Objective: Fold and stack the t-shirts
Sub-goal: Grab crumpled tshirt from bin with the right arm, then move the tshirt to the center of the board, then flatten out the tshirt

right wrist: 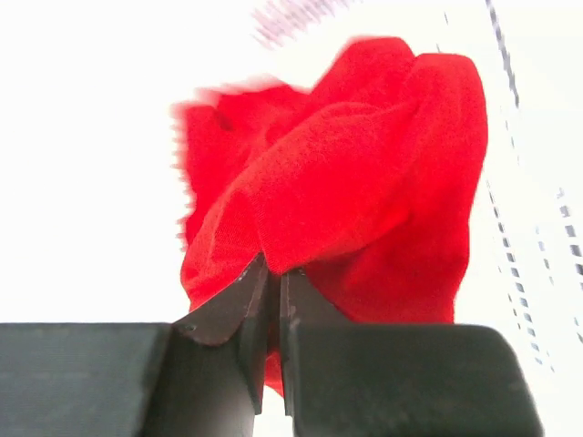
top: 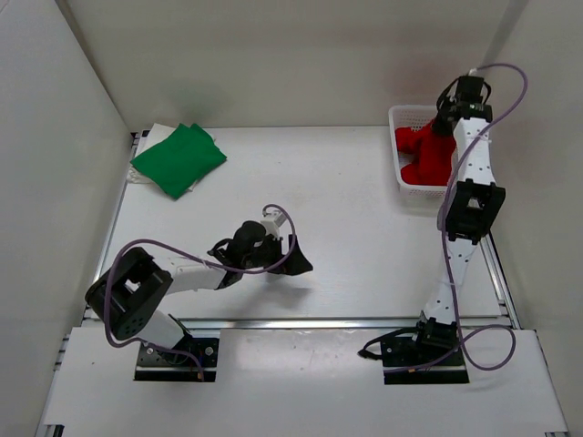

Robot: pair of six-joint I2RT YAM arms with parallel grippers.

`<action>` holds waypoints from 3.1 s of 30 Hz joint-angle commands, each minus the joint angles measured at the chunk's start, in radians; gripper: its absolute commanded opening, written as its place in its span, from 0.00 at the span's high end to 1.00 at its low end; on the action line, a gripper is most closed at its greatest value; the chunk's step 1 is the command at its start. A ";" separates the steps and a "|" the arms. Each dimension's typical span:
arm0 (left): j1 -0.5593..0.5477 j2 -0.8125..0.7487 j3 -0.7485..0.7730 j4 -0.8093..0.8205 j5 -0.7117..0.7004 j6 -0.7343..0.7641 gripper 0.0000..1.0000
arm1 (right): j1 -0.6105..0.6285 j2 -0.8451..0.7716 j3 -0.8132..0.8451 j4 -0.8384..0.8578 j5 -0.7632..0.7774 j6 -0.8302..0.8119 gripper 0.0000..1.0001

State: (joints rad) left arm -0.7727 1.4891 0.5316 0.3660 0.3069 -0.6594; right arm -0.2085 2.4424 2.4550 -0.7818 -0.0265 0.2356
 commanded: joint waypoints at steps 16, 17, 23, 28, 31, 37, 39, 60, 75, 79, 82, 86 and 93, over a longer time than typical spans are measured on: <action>0.590 -0.390 -0.096 -0.024 0.212 -0.147 0.01 | 0.457 -1.080 -0.597 0.594 -0.405 0.035 1.00; 0.602 -0.417 -0.099 -0.033 0.193 -0.151 0.02 | 0.434 -1.083 -0.647 0.619 -0.452 0.094 1.00; 0.826 -0.507 -0.041 -0.148 0.209 -0.132 0.01 | 0.397 -1.044 -1.227 0.964 -0.592 0.343 0.95; 0.787 -0.538 -0.047 -0.182 0.140 -0.085 0.01 | 0.399 -0.676 -0.888 0.603 -0.569 0.165 0.58; 0.583 -0.489 0.000 -0.252 -0.027 0.021 0.02 | 0.452 -0.696 -0.933 0.554 -0.480 0.125 0.50; 0.385 -0.363 0.090 -0.357 -0.180 0.139 0.01 | 0.527 -1.004 -1.452 0.774 -0.323 0.221 0.75; 0.386 -0.366 0.053 -0.366 -0.195 0.156 0.01 | 0.544 -1.107 -1.619 0.866 -0.287 0.238 0.87; 0.075 0.010 0.281 -0.398 -0.288 0.256 0.59 | 0.540 -1.261 -2.117 0.933 -0.322 0.298 0.54; -0.037 -0.066 0.128 -0.500 -0.436 0.262 0.29 | 0.340 -0.827 -1.808 1.107 -0.147 0.355 0.54; -0.019 -0.018 0.113 -0.449 -0.322 0.256 0.56 | 0.368 -0.749 -1.710 1.084 -0.122 0.355 0.54; -0.063 0.020 0.114 -0.417 -0.299 0.216 0.75 | 0.383 -0.668 -1.622 1.058 -0.127 0.357 0.71; -0.120 0.004 0.079 -0.297 -0.213 0.132 0.85 | 0.412 -0.597 -1.461 1.038 -0.174 0.311 1.00; -0.163 -0.009 0.090 -0.098 -0.097 -0.051 0.48 | 0.511 -0.408 -0.773 0.542 -0.317 0.116 0.93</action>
State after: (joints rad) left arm -0.9447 1.5043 0.6121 0.1459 0.1249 -0.6121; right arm 0.2642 2.0537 1.4982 -0.0311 -0.2710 0.4610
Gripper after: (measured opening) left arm 0.474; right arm 0.051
